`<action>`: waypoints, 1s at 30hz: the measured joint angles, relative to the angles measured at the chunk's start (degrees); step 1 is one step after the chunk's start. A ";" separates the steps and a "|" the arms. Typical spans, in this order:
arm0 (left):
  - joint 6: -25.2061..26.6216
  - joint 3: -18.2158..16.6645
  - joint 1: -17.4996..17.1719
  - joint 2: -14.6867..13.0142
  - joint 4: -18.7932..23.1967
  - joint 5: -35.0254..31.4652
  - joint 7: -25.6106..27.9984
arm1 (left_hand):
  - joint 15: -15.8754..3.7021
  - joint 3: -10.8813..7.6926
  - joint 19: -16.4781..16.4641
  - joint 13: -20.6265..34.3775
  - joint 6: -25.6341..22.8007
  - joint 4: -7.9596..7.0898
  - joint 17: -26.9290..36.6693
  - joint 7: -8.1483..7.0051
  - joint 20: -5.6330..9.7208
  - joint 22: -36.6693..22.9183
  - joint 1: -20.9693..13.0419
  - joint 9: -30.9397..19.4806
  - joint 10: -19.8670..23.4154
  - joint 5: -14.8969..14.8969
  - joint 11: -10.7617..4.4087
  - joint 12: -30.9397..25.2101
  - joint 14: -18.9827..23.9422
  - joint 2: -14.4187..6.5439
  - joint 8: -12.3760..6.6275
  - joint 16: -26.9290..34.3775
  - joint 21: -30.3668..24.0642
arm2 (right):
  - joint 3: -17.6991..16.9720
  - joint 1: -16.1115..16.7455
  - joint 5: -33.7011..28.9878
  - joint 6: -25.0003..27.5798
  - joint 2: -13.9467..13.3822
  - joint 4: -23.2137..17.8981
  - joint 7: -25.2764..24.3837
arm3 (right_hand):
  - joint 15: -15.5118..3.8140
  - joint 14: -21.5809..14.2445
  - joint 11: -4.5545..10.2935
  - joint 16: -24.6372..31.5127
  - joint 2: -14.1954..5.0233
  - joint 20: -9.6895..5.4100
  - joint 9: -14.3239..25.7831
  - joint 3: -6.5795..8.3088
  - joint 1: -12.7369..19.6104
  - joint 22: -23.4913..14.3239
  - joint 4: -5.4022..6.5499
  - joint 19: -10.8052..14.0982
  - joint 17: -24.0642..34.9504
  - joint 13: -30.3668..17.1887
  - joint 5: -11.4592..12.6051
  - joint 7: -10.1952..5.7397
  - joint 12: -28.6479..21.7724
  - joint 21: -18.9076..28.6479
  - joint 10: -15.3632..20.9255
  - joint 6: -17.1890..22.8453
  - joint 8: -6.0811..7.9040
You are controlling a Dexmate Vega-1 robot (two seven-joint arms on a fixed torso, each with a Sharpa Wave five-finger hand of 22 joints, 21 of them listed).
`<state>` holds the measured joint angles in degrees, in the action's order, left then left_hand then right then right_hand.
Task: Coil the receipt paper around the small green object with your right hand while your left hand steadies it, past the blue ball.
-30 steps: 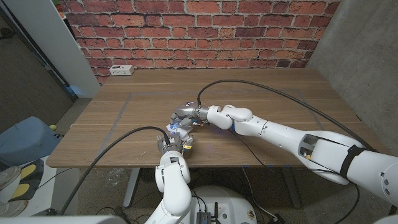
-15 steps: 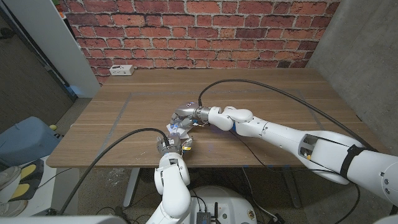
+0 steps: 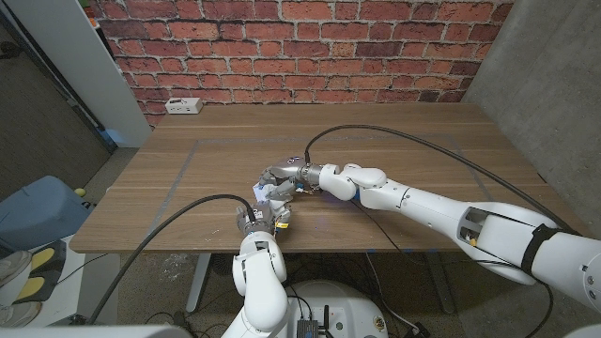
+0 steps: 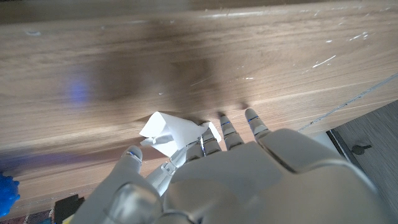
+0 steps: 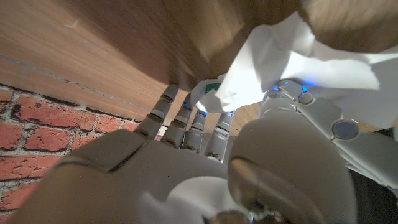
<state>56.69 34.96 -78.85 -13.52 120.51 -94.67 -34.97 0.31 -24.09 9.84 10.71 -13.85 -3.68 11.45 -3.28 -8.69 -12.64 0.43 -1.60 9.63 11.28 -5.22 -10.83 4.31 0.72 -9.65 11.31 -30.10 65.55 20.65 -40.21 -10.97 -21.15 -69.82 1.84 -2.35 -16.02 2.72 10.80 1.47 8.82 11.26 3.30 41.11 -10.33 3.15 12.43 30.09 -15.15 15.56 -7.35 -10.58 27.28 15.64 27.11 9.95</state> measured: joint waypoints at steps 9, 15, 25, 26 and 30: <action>-0.09 0.08 -0.31 0.00 0.13 -0.21 0.53 | -0.08 -0.06 0.00 0.00 0.19 -0.06 0.01 0.00 0.00 0.00 -0.32 -0.02 -0.10 0.00 0.09 -0.24 -0.52 -0.32 -0.42 0.00 0.00 | -3.17 0.78 6.80 -4.48 -0.35 1.26 0.85 | 1.51 5.95 -1.10 0.00 1.45 1.94 0.08 -3.87 -6.69 0.05 2.88 -3.54 -0.83 0.26 1.24 1.42 0.00 -3.04 -7.42 -10.06 -0.28; -0.18 0.12 -0.63 -0.08 0.33 -0.01 1.66 | 0.11 0.00 0.00 0.11 0.40 -0.11 0.02 -0.20 0.00 0.00 -0.32 -1.12 -0.13 0.00 0.12 -0.46 -0.72 -0.32 -0.56 0.00 0.00 | -5.33 1.20 11.82 -8.45 0.27 3.89 1.08 | 1.43 6.43 -1.19 0.28 0.94 2.15 0.08 -4.33 -7.67 0.05 3.34 -3.76 -0.90 0.53 1.63 1.50 0.00 -3.35 -7.88 -10.97 0.03; -0.50 0.35 -1.99 -1.18 1.10 4.65 10.16 | 1.24 -0.43 0.01 0.22 1.89 -0.79 -0.27 -1.28 -0.64 0.00 -2.09 -7.82 -2.02 0.00 2.06 -0.38 -1.86 -2.09 -0.59 -0.33 0.00 | -8.99 2.07 20.55 -14.64 1.88 8.81 1.25 | 1.43 6.43 -1.78 0.73 0.38 2.47 -0.08 -4.56 -8.62 0.05 3.57 -3.42 -0.89 0.53 1.63 1.50 -0.68 -3.56 -7.28 -10.96 0.45; -0.50 0.38 -2.26 -1.46 1.19 4.65 10.16 | 1.30 -0.80 0.01 0.18 2.16 -0.65 -0.27 -1.56 -0.64 0.00 -2.45 -8.52 -2.13 0.00 2.17 -0.38 -1.92 -2.45 -0.60 -0.33 0.00 | -8.99 2.07 21.53 -15.24 1.88 8.81 1.27 | 1.43 6.43 -1.84 0.73 0.30 2.47 -0.08 -4.58 -8.70 0.05 3.59 -3.43 -0.89 0.52 1.63 1.50 -0.68 -3.56 -7.23 -10.96 0.49; -1.32 0.43 -3.35 -2.57 1.47 9.53 17.69 | 1.20 -1.77 0.01 0.54 3.06 -0.38 -0.37 -2.47 -0.64 0.00 -3.62 -8.98 -2.66 0.00 2.24 -0.39 -2.30 -3.64 -0.93 -0.33 0.00 | -10.60 2.45 24.93 -17.10 2.83 11.18 1.60 | 1.74 6.74 -1.92 0.73 0.01 2.47 -0.08 -4.80 -8.99 0.05 3.81 -3.43 -0.89 0.52 2.07 1.73 -0.68 -3.78 -7.14 -10.73 0.66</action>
<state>55.36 35.39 -82.21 -16.09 121.97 -85.14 -17.27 1.51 -25.86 9.85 11.26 -10.80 -4.06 11.07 -5.75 -9.33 -12.64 -3.19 -10.58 6.97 11.28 -2.98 -11.22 2.01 -2.91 -10.58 10.99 -30.10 54.95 23.10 -15.28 -28.07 -18.32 -58.64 3.44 -0.61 -9.28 0.80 11.52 1.49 11.29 11.18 -1.50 32.11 -10.28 6.96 9.00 29.20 -14.63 17.63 -5.61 -11.26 23.49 8.50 16.38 10.61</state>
